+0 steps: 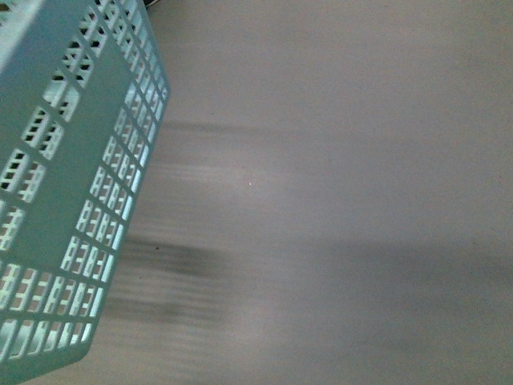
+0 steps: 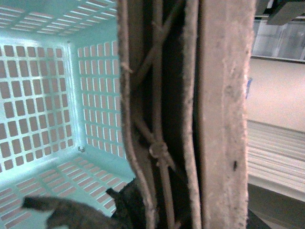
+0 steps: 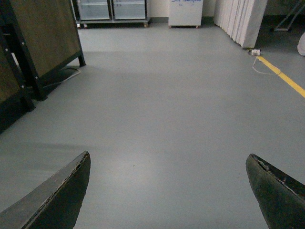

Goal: Pick lemon and mango into basket

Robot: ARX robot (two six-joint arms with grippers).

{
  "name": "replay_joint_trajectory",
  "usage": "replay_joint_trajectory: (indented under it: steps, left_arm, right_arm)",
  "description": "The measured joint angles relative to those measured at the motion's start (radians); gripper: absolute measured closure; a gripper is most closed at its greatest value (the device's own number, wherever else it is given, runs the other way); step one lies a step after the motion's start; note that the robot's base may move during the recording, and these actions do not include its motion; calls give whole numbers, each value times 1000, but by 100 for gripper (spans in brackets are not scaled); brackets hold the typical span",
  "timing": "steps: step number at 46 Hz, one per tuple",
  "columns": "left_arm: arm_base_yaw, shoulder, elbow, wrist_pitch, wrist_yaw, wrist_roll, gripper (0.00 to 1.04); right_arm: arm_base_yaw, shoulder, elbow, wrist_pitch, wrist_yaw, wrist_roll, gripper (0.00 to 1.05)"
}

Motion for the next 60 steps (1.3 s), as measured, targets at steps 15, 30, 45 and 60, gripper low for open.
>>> replay_joint_trajectory:
  steps: [15, 30, 45, 60]
  left_arm:
    - [22, -237, 62, -230, -22, -3, 91]
    - [23, -230, 62, -238, -23, 7, 91]
    - [23, -230, 62, -238, -22, 8, 91]
    - [23, -230, 63, -238, -23, 11, 91]
  right_arm:
    - [0, 0, 0, 0, 0, 0, 9]
    - [0, 0, 0, 0, 0, 0, 9]
    - [0, 0, 0, 0, 0, 0, 9]
    - [0, 0, 0, 0, 0, 0, 9]
